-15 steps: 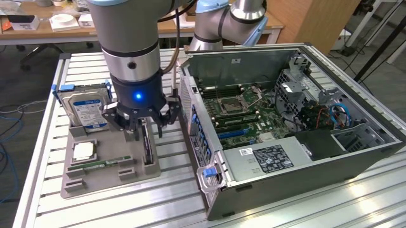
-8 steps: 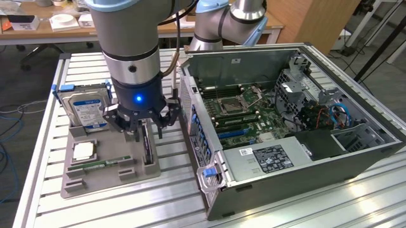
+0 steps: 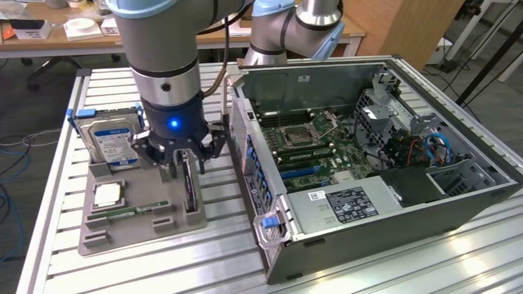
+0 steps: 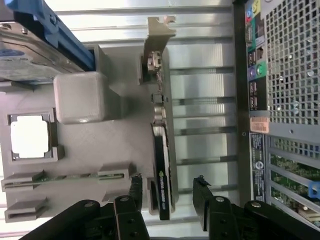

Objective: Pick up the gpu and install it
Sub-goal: 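Pick up the gpu and move the gpu toward the slot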

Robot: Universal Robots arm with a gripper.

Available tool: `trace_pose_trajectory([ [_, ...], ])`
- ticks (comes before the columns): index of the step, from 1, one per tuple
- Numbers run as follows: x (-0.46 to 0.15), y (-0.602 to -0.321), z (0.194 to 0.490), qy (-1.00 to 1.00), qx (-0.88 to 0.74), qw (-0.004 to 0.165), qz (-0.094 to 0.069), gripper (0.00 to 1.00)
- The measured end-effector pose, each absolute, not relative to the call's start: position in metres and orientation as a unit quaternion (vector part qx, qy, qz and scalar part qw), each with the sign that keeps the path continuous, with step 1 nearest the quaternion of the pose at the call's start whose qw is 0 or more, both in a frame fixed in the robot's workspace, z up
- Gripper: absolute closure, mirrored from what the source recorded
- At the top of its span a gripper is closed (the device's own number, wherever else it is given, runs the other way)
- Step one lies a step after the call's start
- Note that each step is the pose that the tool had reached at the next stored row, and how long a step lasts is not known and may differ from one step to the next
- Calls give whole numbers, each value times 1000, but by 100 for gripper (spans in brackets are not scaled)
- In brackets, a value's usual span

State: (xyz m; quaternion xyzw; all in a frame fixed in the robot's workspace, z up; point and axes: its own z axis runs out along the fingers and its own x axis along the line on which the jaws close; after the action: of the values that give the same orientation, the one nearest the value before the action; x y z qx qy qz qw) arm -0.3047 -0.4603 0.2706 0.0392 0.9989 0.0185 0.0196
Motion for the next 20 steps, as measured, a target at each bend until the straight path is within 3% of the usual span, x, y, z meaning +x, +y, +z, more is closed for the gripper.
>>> trace_pose_trajectory([
  [10, -307, -438, 254, 999, 40, 21, 19, 47],
  [20, -308, -436, 238, 999, 40, 23, 19, 47],
])
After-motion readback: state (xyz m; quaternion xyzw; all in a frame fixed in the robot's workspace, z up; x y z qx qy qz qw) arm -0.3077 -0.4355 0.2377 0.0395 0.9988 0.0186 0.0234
